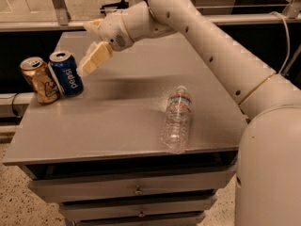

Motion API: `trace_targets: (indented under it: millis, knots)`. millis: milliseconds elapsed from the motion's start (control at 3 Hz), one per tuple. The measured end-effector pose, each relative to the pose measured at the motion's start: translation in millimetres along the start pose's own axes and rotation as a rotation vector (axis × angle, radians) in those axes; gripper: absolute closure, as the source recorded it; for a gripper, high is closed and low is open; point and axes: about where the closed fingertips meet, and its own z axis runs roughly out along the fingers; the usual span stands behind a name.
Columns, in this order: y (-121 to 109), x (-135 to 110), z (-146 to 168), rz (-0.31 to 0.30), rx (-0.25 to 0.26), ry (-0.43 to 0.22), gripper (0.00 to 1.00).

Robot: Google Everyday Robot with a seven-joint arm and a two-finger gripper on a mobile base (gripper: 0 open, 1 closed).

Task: Move pepsi can near orange can

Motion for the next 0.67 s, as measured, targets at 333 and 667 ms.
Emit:
trace_targets:
  millis: [333, 667]
  knots:
    - [-19, -15, -62, -0.06, 0.135, 0.061, 0.0]
    - [-24, -20, -80, -0.075, 0.177, 0.073, 0.0]
